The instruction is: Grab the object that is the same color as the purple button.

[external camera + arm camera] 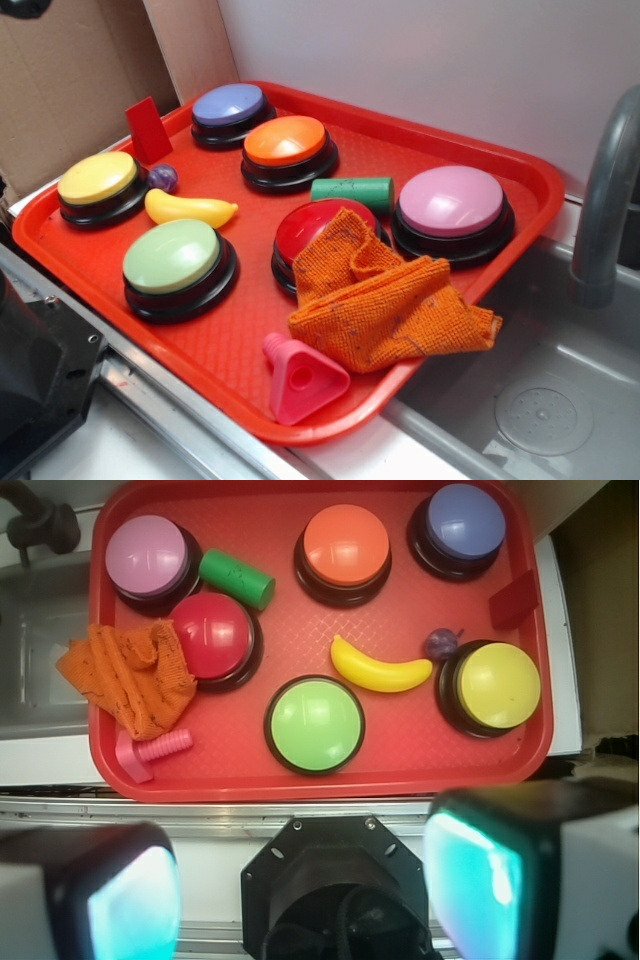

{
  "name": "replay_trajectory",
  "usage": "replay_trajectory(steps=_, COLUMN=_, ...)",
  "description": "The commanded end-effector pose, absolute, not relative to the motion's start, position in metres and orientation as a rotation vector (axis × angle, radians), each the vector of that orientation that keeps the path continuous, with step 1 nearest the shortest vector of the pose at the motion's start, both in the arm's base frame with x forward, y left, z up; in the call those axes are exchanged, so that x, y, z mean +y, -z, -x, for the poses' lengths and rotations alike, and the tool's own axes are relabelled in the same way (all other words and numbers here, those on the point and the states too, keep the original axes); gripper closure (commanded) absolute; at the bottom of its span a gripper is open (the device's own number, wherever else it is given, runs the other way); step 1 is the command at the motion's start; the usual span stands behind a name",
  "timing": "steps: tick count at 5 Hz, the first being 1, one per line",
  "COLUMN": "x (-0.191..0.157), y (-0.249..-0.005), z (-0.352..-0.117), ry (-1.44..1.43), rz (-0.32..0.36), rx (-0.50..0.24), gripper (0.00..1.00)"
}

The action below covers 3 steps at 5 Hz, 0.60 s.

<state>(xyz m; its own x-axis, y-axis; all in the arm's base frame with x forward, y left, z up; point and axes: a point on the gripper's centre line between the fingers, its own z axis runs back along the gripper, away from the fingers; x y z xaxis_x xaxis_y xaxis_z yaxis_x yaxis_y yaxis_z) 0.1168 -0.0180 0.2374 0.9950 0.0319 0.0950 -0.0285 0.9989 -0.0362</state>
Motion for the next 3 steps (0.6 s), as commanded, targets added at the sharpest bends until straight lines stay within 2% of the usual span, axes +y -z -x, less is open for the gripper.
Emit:
replay_trajectory(steps=1, x=-0.018, y=-0.237, z=-0.117, ry=-0.03, rz=0.035, rx=-0.096, gripper=0.0)
replay_trajectory(steps=3, x=0.018, y=-0.213, z=-0.144, ry=0.054, rz=0.034, rx=-0.159, gripper=0.0)
